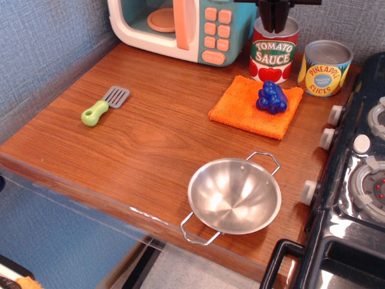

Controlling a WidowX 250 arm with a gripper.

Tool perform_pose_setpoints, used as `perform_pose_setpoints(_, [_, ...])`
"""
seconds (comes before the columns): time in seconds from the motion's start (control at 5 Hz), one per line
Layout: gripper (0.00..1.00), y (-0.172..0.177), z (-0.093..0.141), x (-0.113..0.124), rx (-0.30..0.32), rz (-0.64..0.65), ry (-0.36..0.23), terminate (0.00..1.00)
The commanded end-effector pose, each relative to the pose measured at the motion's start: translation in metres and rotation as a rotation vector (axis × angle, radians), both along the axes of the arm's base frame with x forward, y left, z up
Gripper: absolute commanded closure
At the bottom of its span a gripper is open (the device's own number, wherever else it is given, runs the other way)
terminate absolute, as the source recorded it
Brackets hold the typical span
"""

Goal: Move the blue object from the towel to the side of the bowl.

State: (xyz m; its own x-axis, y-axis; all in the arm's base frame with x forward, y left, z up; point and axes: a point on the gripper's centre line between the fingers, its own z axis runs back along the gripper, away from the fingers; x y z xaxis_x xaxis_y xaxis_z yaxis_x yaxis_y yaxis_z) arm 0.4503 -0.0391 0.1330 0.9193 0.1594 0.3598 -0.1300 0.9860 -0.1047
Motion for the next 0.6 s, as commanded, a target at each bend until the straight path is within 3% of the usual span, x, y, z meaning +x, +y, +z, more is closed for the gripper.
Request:
perform_pose_setpoints(0.0, [0.0,0.0,0.017,-0.012,-0.01,-0.04,0.003,0.0])
perform_pose_setpoints(0.4, [0.0,-0.013,-0.019,-0.029,0.015,-0.097,0.1,0.0])
